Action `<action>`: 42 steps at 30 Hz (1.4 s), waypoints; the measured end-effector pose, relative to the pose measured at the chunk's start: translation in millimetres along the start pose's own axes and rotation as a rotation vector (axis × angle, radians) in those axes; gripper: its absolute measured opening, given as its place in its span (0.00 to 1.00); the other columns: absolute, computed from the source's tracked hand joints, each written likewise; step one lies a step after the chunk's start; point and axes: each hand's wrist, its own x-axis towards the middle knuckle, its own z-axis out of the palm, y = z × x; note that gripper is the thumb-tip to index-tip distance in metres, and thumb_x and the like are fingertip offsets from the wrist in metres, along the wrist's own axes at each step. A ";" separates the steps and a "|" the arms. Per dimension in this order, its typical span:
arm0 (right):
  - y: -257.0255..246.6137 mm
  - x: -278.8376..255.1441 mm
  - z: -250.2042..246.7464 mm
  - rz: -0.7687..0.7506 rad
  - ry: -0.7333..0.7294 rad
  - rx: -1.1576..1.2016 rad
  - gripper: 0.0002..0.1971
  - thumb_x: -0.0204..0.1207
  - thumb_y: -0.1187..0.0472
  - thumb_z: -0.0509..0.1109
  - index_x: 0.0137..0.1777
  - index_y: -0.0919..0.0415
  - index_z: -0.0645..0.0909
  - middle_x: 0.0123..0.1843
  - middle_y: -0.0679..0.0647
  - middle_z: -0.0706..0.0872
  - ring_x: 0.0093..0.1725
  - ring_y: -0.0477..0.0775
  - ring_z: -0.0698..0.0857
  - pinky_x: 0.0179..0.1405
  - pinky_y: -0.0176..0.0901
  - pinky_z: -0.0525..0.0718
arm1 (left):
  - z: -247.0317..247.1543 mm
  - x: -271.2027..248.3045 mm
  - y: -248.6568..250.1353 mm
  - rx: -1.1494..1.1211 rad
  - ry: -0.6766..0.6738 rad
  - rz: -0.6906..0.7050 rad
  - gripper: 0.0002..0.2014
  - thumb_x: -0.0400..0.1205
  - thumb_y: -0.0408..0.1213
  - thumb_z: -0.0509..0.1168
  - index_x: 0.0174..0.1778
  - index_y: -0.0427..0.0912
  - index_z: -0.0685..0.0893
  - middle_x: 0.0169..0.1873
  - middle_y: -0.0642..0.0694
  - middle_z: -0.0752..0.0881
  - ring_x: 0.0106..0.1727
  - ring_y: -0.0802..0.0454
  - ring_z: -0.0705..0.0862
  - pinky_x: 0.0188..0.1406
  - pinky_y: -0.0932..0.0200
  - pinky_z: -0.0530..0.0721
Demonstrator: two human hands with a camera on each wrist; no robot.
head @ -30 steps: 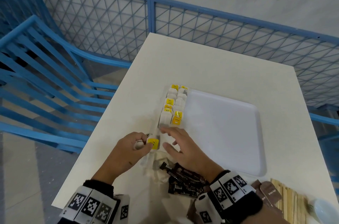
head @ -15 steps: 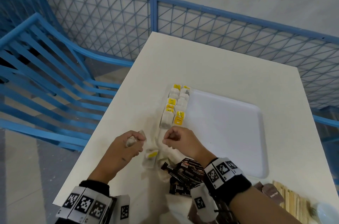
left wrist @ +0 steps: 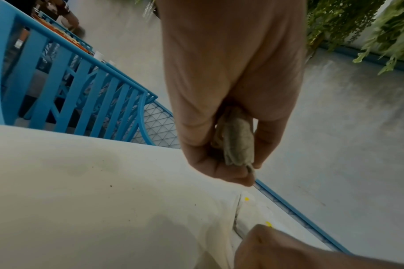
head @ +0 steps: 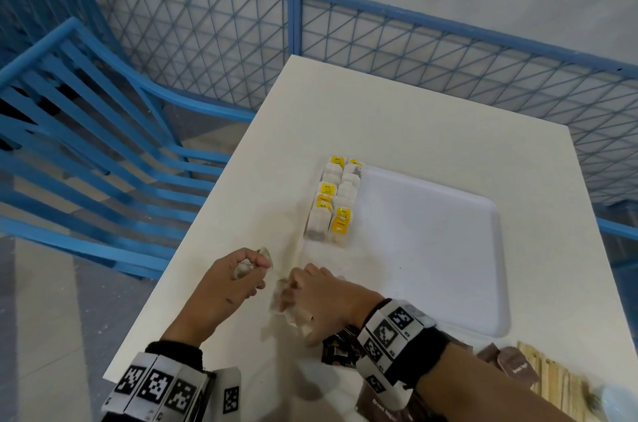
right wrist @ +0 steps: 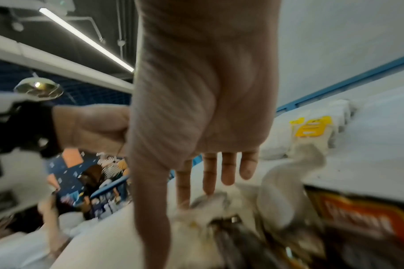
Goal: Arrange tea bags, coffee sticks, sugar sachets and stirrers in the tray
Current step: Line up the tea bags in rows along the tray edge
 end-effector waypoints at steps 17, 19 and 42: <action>12.1 -18.3 -23.8 0.050 0.555 1.059 0.11 0.77 0.65 0.69 0.59 0.61 0.81 0.42 0.44 0.80 0.38 0.36 0.80 0.42 0.28 0.80 | 15.6 -4.8 -1.3 0.264 -0.104 0.172 0.06 0.66 0.58 0.71 0.33 0.65 0.83 0.36 0.48 0.82 0.39 0.60 0.80 0.37 0.68 0.74; 10.9 -18.4 -21.3 0.078 0.565 1.190 0.13 0.76 0.64 0.71 0.60 0.56 0.78 0.45 0.48 0.81 0.43 0.43 0.81 0.45 0.35 0.82 | 17.8 -3.5 0.6 0.212 -0.060 0.161 0.13 0.65 0.57 0.70 0.38 0.53 0.85 0.38 0.44 0.83 0.40 0.53 0.81 0.39 0.61 0.75; 54.5 11.5 -2.1 0.642 0.730 1.217 0.09 0.67 0.66 0.77 0.41 0.56 0.80 0.42 0.53 0.87 0.40 0.49 0.84 0.37 0.35 0.79 | 12.1 -1.4 -1.4 -0.076 -0.051 -0.058 0.16 0.80 0.25 0.62 0.60 0.45 0.82 0.58 0.58 0.80 0.47 0.59 0.82 0.41 0.70 0.82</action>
